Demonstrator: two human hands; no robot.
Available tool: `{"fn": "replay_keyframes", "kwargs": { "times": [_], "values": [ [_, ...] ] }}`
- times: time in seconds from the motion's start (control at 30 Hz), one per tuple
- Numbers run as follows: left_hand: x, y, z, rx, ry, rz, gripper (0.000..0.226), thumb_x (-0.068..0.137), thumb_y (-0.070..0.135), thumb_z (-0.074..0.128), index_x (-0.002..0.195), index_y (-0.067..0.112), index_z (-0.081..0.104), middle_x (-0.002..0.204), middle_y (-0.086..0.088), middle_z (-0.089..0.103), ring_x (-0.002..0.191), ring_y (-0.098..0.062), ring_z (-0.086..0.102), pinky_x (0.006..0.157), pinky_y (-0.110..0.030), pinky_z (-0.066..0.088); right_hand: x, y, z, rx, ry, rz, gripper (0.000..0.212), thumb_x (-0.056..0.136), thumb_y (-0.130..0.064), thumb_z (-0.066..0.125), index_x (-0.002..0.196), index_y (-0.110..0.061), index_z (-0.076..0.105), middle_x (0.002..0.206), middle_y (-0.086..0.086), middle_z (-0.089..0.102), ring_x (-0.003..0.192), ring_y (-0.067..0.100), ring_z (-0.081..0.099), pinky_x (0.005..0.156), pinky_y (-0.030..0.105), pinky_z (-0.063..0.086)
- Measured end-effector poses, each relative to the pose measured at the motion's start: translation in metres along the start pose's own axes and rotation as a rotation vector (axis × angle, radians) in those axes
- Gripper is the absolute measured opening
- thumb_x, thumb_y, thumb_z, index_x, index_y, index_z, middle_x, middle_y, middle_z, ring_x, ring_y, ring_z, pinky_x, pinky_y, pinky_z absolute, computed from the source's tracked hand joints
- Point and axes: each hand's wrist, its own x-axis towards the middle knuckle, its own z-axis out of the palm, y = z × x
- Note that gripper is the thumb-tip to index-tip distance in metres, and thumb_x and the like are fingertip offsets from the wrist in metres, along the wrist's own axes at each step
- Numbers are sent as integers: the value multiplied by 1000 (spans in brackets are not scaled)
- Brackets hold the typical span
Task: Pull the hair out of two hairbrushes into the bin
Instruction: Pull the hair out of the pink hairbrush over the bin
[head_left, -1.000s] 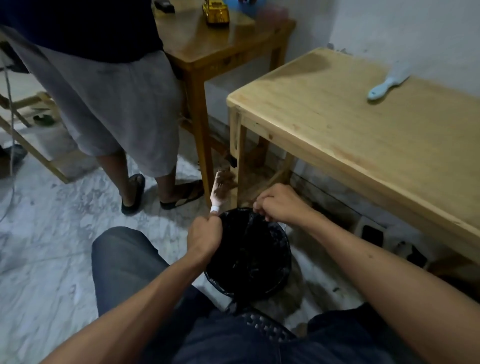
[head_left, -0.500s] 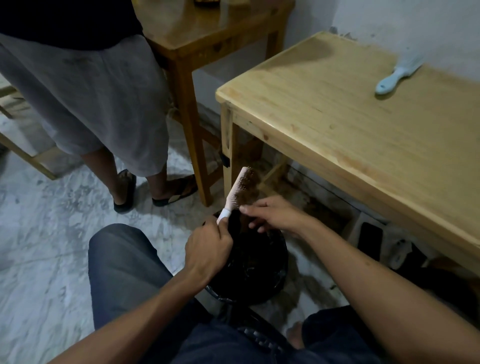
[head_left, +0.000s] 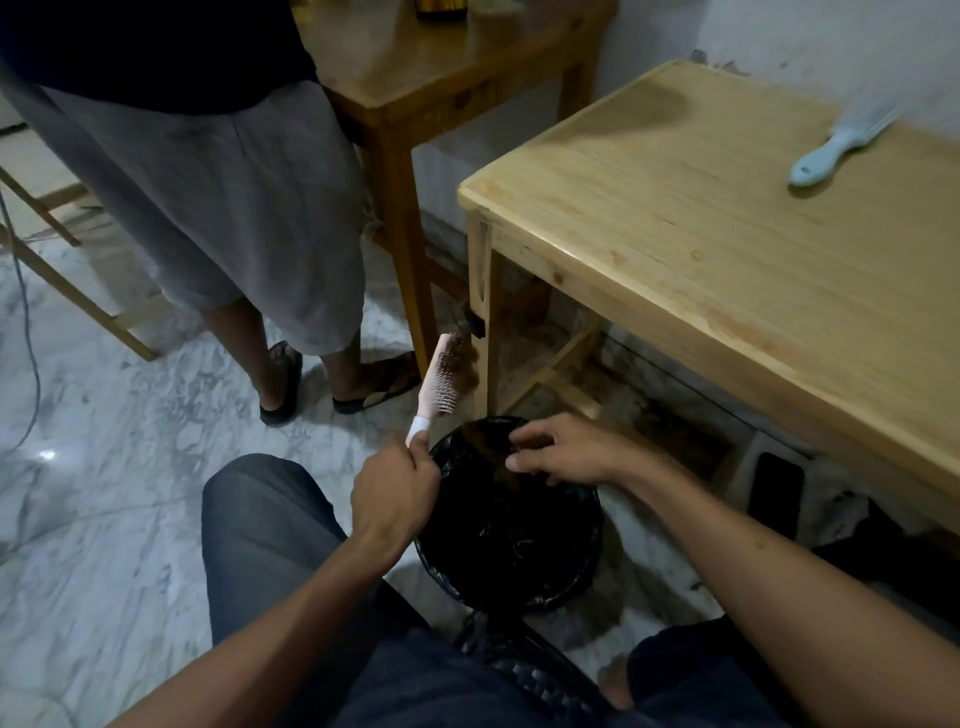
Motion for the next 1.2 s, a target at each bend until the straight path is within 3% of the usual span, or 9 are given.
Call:
{"fn": "replay_keyframes", "kwargs": {
  "times": [0.1, 0.27, 0.43, 0.6, 0.7, 0.8, 0.93, 1.03, 1.2],
  "values": [
    [-7, 2, 3, 10, -6, 53, 39, 102, 41, 34, 88, 9, 52, 73, -10, 63, 61, -26, 57, 50, -35, 33, 9, -14, 11, 216, 73, -25, 63, 89, -46, 74, 145, -22, 56, 128, -4, 69, 103, 14, 72, 83, 32, 61],
    [-18, 8, 4, 18, -28, 107, 36, 102, 43, 34, 90, 14, 51, 70, -5, 62, 58, -23, 57, 48, -33, 31, 12, -26, 18, 492, 155, -103, 17, 98, -32, 69, 102, -16, 73, 92, -1, 75, 72, 8, 66, 61, 17, 54],
    [-10, 10, 1, 4, 15, 66, 38, 103, 40, 34, 92, 10, 54, 71, -6, 62, 59, -20, 55, 48, -32, 30, 12, -9, 17, 359, 206, -79, 14, 97, -21, 70, 88, -15, 79, 73, -5, 73, 62, 4, 61, 56, 15, 49],
    [-7, 6, -2, -3, 14, 74, 37, 103, 39, 35, 90, 10, 53, 70, -6, 61, 58, -21, 56, 49, -32, 33, 7, 11, 12, 118, 118, 31, 10, 94, -23, 74, 94, -16, 81, 84, -2, 78, 73, 9, 68, 68, 28, 57],
    [-14, 6, 0, 4, -26, 119, 38, 102, 43, 34, 90, 12, 54, 71, -7, 63, 60, -24, 58, 51, -34, 36, 8, 8, 13, 98, 99, 55, 45, 84, -29, 83, 125, -24, 66, 110, -7, 69, 95, 12, 69, 70, 29, 60],
    [-25, 10, 0, 3, -76, 189, 34, 103, 43, 36, 88, 16, 51, 69, -5, 61, 61, -24, 57, 52, -34, 33, 14, 3, 14, 344, 93, -25, 70, 67, -40, 91, 130, -30, 61, 120, -8, 73, 107, 16, 72, 85, 37, 63],
    [-28, 14, -2, -9, -47, 215, 34, 103, 41, 36, 88, 15, 52, 65, -2, 59, 58, -21, 55, 50, -33, 30, 13, -3, 18, 497, 65, -146, 9, 92, -17, 76, 101, -16, 76, 87, -2, 79, 79, 10, 72, 70, 22, 59],
    [-16, 9, -4, 38, 9, 175, 36, 102, 42, 34, 93, 13, 55, 70, -5, 63, 61, -25, 58, 52, -35, 35, 11, 1, 20, 549, 151, -175, 8, 95, -12, 73, 92, -16, 79, 72, -4, 77, 63, 3, 65, 63, 16, 56],
    [1, -6, -11, 103, 42, 64, 39, 103, 41, 34, 91, 10, 53, 68, -4, 58, 60, -24, 55, 51, -34, 34, 1, 18, 8, 535, 190, -175, 11, 94, -11, 74, 90, -19, 81, 72, -3, 78, 64, 3, 66, 63, 16, 55]
  ]
}}
